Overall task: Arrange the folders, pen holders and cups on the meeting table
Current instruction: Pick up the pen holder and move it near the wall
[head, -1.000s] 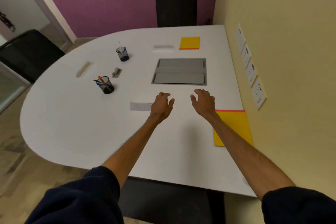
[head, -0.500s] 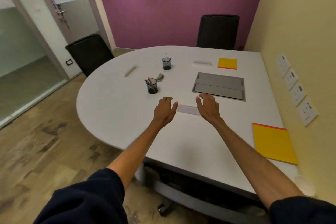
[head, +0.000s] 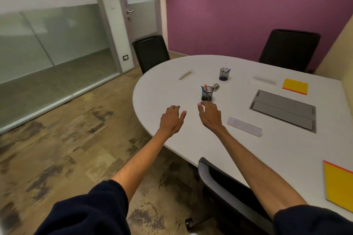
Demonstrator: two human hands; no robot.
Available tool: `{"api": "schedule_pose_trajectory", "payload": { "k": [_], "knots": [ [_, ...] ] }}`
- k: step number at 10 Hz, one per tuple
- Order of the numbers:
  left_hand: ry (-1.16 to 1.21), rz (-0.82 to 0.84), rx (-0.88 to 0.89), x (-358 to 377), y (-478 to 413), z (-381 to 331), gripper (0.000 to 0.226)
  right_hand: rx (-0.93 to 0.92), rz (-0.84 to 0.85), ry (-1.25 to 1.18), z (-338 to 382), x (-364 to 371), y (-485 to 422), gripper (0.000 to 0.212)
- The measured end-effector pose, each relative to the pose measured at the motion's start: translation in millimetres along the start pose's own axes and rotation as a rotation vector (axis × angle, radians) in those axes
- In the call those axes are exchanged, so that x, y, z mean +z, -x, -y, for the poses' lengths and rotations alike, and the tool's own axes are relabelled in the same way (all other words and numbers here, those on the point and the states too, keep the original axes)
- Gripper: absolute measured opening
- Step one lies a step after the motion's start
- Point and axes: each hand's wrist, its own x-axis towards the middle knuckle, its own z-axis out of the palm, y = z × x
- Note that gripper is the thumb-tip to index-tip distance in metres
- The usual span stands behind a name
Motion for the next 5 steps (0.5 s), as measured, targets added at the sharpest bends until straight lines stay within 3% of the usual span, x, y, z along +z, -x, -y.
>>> {"api": "schedule_pose_trajectory", "payload": {
  "k": [5],
  "knots": [
    [0.026, -0.103, -0.299, -46.8, -41.8, 150.1, 0.057, -0.189, 0.207, -0.023, 106.3, 127.5, -86.1, 0.042]
  ]
}}
